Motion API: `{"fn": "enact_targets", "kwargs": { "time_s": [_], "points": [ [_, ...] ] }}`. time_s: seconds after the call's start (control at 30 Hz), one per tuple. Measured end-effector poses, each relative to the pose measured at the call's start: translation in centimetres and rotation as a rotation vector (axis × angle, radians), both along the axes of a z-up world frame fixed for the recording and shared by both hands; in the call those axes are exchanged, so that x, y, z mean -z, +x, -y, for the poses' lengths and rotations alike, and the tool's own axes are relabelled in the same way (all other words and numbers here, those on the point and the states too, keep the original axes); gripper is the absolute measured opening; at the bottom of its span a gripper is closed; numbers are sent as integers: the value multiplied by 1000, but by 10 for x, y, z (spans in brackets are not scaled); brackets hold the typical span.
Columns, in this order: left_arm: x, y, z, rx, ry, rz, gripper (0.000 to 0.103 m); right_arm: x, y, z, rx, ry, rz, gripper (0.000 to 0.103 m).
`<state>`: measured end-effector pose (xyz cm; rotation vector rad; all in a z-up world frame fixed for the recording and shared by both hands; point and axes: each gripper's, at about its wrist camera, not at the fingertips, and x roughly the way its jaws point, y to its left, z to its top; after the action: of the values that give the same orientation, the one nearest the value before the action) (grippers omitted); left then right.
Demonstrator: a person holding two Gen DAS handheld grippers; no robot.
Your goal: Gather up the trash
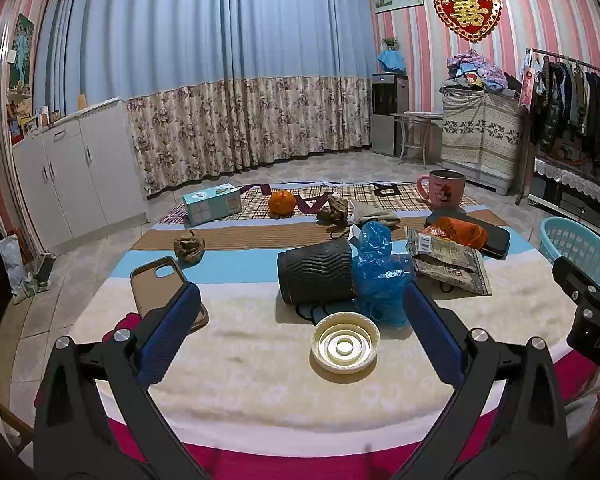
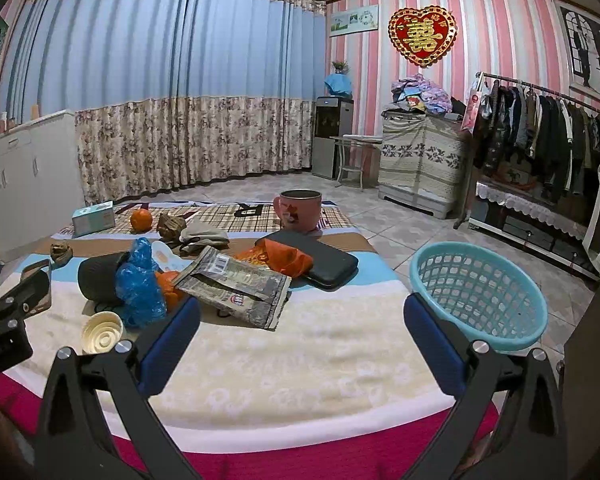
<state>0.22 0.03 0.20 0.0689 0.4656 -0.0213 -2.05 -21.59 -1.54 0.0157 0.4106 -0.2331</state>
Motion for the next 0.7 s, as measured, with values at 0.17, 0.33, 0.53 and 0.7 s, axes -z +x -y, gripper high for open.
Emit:
{"fn": "enact_targets", "kwargs": {
  "time_s": [0.17,0.33,0.53,0.7],
  "points": [
    [-1,2,-1,0,0,1,98,0,-1,1,-2,2,4,99],
    [0,3,0,-1,1,3,98,-1,-1,1,-1,3,2,99],
    [0,3,0,0,1,4,98,0,-1,0,-2,2,2,99],
    [0,3,0,0,1,5,98,0,-1,1,-2,1,3,99]
  ]
}}
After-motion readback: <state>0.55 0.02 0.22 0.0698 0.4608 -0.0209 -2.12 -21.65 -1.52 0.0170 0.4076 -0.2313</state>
